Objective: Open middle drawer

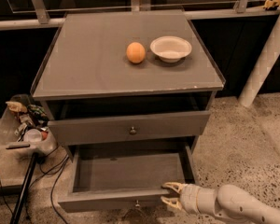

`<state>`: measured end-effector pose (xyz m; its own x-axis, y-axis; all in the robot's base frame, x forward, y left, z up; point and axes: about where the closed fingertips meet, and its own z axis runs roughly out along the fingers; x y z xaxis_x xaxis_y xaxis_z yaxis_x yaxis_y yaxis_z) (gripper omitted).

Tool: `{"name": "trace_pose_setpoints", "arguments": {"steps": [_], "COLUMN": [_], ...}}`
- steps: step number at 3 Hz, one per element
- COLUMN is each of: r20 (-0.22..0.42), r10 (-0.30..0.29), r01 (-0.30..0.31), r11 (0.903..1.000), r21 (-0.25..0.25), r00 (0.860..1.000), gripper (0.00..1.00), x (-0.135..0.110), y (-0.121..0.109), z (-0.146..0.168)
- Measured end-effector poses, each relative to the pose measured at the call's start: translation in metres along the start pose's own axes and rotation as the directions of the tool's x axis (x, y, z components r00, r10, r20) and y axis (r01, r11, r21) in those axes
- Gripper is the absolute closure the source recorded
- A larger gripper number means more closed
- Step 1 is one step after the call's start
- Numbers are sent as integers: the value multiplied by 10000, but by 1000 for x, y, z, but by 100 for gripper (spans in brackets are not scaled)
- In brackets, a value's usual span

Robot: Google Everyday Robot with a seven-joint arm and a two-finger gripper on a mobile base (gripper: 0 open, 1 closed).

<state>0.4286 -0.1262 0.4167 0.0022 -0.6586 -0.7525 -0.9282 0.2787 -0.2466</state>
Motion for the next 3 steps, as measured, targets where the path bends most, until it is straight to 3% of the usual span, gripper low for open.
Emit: {"name": "trace_pose_setpoints", "arguments": {"steps": [1,3], "r20": [0,1], "r10": [0,0], "r01": [0,0], "r11": [10000,10000], "r21": [0,-1], "r00": [10000,10000], "gripper": [6,0], "x": [0,0], "y": [0,0], "z": [0,0]}}
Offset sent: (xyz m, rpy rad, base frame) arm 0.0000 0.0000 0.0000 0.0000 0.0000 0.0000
